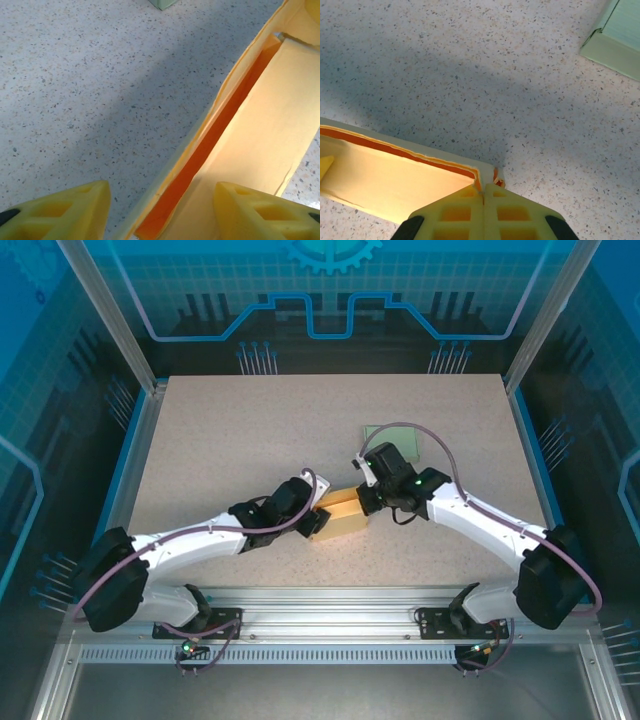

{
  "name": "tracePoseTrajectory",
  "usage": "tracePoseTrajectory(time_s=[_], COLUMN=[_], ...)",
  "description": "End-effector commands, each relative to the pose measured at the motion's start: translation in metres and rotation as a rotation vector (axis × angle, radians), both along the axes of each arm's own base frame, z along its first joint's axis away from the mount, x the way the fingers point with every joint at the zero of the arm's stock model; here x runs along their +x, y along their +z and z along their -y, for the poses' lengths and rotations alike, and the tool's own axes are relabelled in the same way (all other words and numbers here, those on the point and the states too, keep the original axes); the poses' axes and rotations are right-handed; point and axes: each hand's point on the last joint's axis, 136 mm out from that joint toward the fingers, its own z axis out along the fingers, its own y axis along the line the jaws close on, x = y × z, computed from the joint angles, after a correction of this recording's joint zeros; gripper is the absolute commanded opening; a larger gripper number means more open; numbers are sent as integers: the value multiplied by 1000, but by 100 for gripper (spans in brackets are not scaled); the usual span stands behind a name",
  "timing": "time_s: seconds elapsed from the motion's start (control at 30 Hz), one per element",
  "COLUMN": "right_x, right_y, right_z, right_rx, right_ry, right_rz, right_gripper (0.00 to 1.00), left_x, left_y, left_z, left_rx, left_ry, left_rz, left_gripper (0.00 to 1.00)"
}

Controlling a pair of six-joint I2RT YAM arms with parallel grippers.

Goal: Fold the paper box

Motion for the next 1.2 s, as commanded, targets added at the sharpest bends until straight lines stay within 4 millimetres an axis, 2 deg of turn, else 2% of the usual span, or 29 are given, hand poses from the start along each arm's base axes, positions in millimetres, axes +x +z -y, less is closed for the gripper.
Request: tracePoseTrajectory(time_s=[0.0, 0.17, 0.27, 0.57, 0.77, 0.97, 1.17], right_x=[-11, -10, -10, -13, -15, -16, -19], right_y=[-3, -5, -4, -9, -9, -12, -14], right_z=[-13, -9, -10, -11, -16, -15, -15], right_rx=[10, -10, -6, 13, 16, 3, 12], right_ry=[19, 7, 5, -2, 7, 0, -2], right_rz=[-34, -26, -25, -30, -28, -24, -23], right_gripper=[0, 0, 0, 0, 1, 1, 1], left_x=[-2, 0, -2, -4, -5, -4, 0], left_y=[-18, 1, 9, 7, 10, 10, 12], left_z=[-11, -22, -26, -29, -21, -11, -14], left_rx=[71, 48, 40, 34, 13, 11, 43], left_ry=[54, 134, 148, 196, 217, 233, 301], left_rz=[-38, -13, -16, -60, -65, -57, -4], left_gripper=[57, 57, 48, 37, 25, 30, 27])
